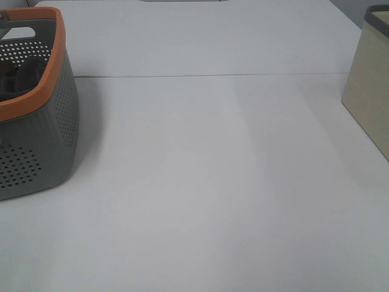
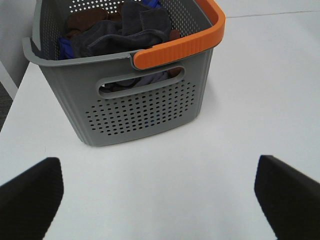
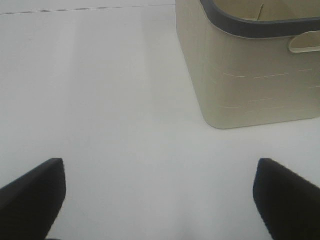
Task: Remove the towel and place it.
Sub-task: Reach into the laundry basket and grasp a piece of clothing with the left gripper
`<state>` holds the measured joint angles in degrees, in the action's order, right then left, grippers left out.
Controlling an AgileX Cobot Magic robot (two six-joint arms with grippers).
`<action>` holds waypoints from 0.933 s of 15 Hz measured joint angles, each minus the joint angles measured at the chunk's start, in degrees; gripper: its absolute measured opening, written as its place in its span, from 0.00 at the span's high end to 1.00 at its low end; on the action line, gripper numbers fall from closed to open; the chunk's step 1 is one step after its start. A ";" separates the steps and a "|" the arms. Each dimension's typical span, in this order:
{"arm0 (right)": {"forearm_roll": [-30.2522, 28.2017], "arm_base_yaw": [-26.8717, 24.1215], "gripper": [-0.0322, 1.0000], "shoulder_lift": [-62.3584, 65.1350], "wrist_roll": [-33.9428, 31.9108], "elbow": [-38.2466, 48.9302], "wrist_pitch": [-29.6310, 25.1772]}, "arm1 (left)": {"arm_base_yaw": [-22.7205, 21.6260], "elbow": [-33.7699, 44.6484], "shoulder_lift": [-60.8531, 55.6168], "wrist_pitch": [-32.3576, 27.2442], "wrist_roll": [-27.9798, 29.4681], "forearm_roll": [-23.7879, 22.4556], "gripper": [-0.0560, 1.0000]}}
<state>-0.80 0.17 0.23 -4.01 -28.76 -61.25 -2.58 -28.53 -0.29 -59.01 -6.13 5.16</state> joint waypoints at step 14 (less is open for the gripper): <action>0.00 0.00 0.09 0.00 0.00 0.00 0.00 | 0.00 0.00 0.00 0.00 0.00 0.00 0.02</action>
<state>-0.80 0.17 0.23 -4.01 -28.76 -61.25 -2.58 -28.53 -0.29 -59.01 -6.13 5.16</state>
